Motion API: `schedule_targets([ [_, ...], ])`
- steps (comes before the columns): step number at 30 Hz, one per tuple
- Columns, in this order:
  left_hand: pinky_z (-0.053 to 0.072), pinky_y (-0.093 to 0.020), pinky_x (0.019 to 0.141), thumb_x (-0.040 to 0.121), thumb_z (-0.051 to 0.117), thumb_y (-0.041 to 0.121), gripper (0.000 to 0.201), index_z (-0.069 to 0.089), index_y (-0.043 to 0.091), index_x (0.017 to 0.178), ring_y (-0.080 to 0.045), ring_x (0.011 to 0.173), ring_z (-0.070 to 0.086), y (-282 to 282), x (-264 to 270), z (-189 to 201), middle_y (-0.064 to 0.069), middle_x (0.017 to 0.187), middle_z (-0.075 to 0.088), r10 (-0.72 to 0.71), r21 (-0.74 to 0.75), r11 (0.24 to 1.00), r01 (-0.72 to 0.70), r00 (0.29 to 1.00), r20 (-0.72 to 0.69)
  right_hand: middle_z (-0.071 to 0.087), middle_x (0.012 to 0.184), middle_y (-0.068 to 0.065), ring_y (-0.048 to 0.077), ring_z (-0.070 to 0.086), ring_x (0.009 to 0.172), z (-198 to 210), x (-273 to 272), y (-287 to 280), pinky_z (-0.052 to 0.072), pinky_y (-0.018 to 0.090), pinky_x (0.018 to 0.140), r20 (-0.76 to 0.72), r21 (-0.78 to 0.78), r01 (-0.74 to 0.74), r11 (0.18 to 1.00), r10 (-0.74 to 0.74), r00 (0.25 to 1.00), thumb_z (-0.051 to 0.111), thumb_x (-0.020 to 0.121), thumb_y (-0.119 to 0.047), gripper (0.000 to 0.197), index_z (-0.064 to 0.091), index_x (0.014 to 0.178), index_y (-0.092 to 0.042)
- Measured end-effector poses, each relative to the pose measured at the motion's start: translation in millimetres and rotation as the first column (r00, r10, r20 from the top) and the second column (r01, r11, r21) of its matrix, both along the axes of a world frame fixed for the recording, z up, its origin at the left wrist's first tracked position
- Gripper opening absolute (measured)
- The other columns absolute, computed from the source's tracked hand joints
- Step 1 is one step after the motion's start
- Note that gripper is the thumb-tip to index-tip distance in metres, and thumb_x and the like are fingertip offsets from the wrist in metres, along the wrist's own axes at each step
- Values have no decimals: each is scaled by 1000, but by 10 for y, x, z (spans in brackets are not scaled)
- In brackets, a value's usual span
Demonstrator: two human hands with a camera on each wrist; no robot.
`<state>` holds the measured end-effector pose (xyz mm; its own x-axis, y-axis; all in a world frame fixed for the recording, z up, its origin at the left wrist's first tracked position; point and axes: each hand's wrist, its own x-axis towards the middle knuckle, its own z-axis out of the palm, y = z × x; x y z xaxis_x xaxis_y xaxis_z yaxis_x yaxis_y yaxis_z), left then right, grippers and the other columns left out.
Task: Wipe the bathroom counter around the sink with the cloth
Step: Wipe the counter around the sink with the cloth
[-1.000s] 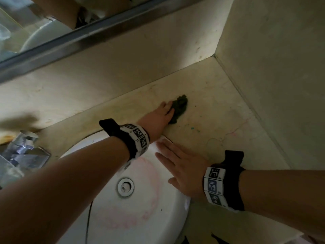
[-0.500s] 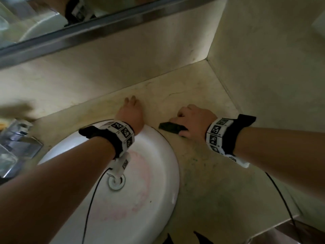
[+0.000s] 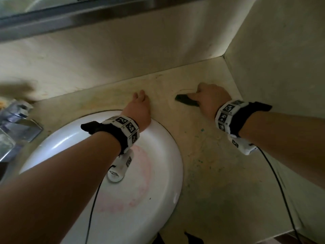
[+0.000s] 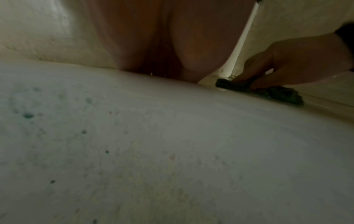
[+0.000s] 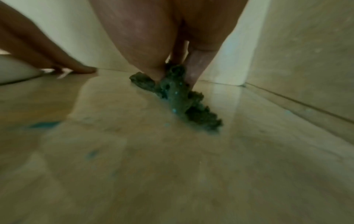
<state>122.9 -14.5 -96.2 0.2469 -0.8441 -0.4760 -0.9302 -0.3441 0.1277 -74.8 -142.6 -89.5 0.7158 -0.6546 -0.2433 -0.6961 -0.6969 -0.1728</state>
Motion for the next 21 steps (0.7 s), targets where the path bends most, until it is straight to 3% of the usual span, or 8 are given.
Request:
schedule_targets([
  [3,25,-42,116,90,37,-4,66,6,-2,149,-37,145,4,18,-2,34,-15,158,-4,-13,2,1000,13,1000,1,55,90,3,18,51,75,-21,-159,518,31,25,58,3,80,-195,978,195,981,41,93,-45,38,59,106,-14],
  [6,23,-42,116,89,37,-5,68,5,-2,149,-37,145,3,31,-14,69,-16,158,-4,-28,14,1000,28,1000,0,62,92,10,27,60,74,26,-426,784,38,23,52,-55,112,-395,912,402,914,76,72,-20,45,67,115,-25],
  [7,23,-42,116,88,37,-6,67,7,-2,149,-37,145,4,28,-19,91,-15,158,-3,-27,16,999,27,1000,-3,61,98,8,27,61,81,17,-447,768,38,22,55,-114,150,-393,907,411,904,76,74,-18,50,63,121,-28],
  [9,31,-41,111,88,38,-5,62,18,0,147,-36,144,15,18,-16,147,-15,157,9,-11,3,1000,11,1000,2,55,111,4,21,56,95,39,-406,651,40,24,68,-161,181,-223,958,253,954,56,91,-31,35,56,126,-25],
  [12,44,-37,95,91,39,1,44,45,8,134,-32,120,50,-20,-9,221,-15,133,50,30,-107,994,-27,999,27,57,89,1,12,51,71,-41,-303,284,36,25,54,45,186,202,962,-214,976,52,91,-46,36,58,98,-12],
  [15,49,-37,94,92,39,1,40,56,11,128,-29,109,59,-88,-15,238,-12,121,62,126,-182,975,-126,992,-16,58,96,9,20,53,78,-52,-196,31,31,23,55,-8,91,226,970,-226,974,54,92,-36,34,59,114,-9],
  [18,50,-33,89,91,46,7,37,58,16,125,-26,105,61,-136,-16,171,-8,116,65,190,-245,946,-214,975,-115,56,109,13,27,56,93,-30,-14,-14,36,24,64,-51,29,117,993,-115,992,49,96,-26,35,55,128,-15],
  [21,45,-28,88,93,48,15,34,58,17,125,-22,107,59,-112,37,134,-6,121,62,257,-361,873,-326,939,-227,56,113,12,26,54,89,19,270,-54,37,23,64,-16,26,66,997,-66,998,40,94,-38,43,53,131,-20],
])
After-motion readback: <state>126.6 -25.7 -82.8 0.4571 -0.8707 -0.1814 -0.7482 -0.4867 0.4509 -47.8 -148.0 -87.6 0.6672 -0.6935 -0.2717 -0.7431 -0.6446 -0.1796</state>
